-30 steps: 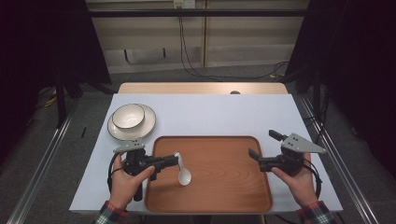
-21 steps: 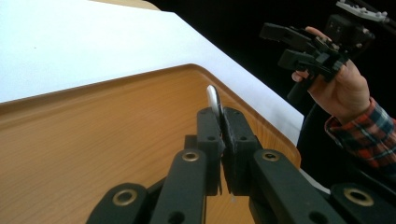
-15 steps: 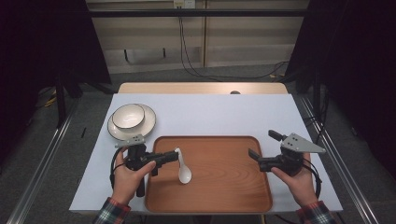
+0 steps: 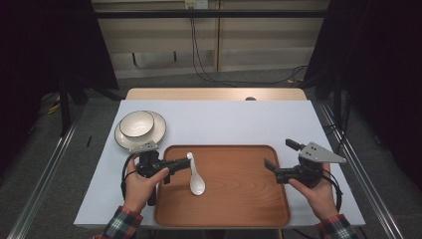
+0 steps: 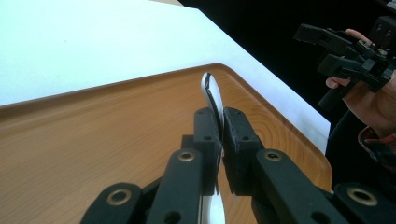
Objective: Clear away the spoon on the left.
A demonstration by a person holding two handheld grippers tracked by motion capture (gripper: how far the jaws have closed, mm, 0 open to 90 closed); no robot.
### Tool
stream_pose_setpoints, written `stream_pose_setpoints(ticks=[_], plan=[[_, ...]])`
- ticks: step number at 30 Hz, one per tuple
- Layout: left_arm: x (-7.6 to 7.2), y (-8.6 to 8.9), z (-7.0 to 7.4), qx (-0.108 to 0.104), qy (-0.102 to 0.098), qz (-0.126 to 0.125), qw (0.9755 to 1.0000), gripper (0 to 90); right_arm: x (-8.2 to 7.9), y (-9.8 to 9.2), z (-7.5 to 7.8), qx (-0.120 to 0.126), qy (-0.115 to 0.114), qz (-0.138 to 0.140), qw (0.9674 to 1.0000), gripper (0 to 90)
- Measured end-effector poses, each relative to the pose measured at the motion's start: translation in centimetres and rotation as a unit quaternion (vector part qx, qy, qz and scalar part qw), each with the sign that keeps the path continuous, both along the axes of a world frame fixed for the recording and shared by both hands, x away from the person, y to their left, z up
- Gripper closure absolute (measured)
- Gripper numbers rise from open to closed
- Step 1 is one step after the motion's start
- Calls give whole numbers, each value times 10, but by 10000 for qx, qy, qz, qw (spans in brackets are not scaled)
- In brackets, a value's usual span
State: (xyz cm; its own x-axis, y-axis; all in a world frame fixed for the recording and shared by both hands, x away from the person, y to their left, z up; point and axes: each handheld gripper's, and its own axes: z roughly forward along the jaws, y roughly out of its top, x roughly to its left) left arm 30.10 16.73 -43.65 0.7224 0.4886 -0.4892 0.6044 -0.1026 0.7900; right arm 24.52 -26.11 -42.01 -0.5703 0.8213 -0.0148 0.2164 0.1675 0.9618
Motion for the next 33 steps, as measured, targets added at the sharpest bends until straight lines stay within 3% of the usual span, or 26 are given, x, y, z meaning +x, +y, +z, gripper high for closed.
stream_pose_setpoints(ticks=[22,25,31,33], plan=[[4,-10,-5,23,73,-40,10000,833,-1,0,0,-18,5,-6,10000,11],[4,-12,-6,164,-15,-62,9998,898,-1,0,0,-18,4,1,10000,11],[4,-13,-11,313,-4,-23,9995,895,-1,-1,1,3,-6,-2,10000,11],[4,-13,-10,272,-27,11,9996,879,-1,-1,1,3,-9,-1,10000,11]])
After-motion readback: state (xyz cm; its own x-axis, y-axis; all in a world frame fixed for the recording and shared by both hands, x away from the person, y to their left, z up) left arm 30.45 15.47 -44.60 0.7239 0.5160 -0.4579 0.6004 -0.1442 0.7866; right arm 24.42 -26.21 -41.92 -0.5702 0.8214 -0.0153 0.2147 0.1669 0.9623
